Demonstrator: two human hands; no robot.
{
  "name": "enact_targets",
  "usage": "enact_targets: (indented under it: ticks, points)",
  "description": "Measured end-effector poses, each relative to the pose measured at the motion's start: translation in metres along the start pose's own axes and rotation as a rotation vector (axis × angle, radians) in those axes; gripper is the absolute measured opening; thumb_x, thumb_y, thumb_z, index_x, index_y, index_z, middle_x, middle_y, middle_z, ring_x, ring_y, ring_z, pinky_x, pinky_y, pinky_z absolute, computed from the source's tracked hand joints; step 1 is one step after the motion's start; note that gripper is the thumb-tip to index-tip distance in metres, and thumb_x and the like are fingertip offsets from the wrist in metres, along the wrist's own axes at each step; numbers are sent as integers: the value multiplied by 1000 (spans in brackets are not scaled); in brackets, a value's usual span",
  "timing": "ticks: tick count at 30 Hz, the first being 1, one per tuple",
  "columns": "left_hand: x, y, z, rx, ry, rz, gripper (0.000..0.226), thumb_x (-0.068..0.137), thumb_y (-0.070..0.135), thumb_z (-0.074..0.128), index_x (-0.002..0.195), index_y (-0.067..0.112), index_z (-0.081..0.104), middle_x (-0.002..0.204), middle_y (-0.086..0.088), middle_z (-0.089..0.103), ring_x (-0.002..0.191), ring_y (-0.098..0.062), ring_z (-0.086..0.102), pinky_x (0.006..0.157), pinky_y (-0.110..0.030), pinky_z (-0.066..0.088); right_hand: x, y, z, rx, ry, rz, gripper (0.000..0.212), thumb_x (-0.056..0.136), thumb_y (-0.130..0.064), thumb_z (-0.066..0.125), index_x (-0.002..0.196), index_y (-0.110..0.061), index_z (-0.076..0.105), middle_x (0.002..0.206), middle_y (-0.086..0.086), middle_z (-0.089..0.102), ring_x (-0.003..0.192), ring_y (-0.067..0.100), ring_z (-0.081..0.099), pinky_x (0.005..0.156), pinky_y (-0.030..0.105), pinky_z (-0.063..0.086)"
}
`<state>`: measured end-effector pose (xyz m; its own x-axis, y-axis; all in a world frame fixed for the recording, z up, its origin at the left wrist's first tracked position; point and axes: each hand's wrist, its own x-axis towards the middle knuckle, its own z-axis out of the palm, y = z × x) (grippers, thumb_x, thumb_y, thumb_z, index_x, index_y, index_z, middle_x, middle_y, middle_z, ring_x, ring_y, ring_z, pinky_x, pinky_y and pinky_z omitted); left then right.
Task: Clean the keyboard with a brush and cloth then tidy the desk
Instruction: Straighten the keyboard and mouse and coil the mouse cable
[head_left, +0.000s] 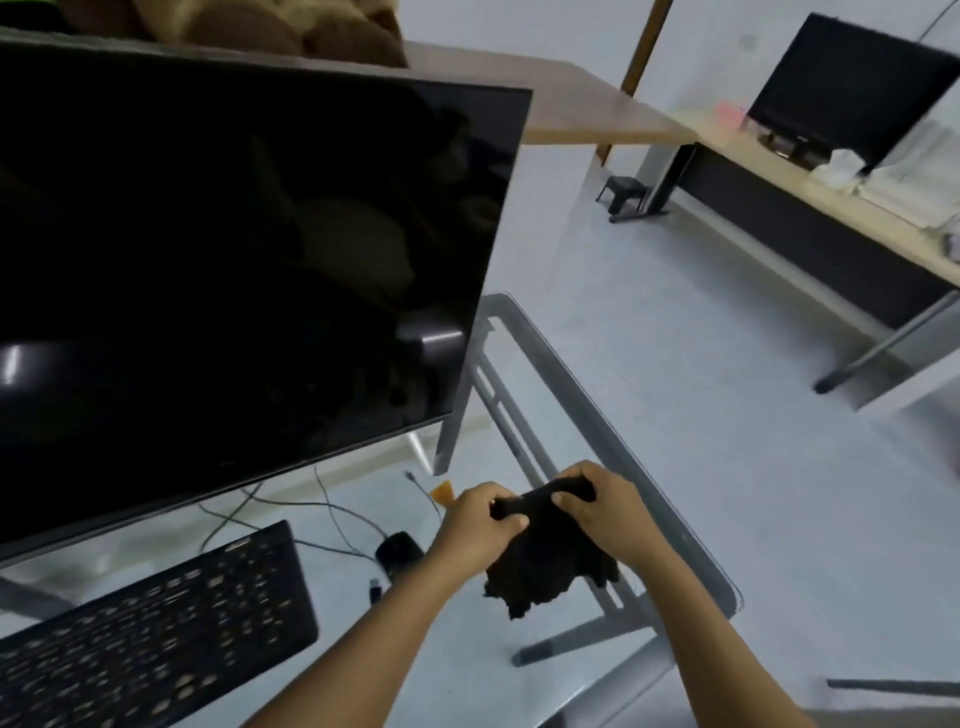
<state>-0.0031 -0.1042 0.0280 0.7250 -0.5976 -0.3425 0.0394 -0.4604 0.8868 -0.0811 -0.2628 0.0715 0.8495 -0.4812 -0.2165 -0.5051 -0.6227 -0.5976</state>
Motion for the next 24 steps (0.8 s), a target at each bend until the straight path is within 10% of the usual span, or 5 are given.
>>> enact_targets:
  ticks: [7,13,24]
  points:
    - [62,-23,30,584,330,75,36,90,31,61,125,22,53,122,0,53,118,-22,47,100,-34,38,71,35,34,-188,39,-63,18,91,-20,60,108,-15,58,102,3,60,97,24,58,76,30,47]
    - [64,-45,39,989,131,213,60,95,45,47,147,17,34,159,-3,21,148,-22,10,118,-52,-1,78,59,60,-357,163,-100,33,88,-24,64,121,-19,61,114,8,52,100,25,53,87,36,48]
    - [49,-52,16,897,132,241,59,100,42,37,151,17,22,161,-1,12,148,-16,3,119,-44,-3,77,42,73,-364,205,-149,30,90,-14,59,120,-10,62,114,16,54,99,31,53,83,38,48]
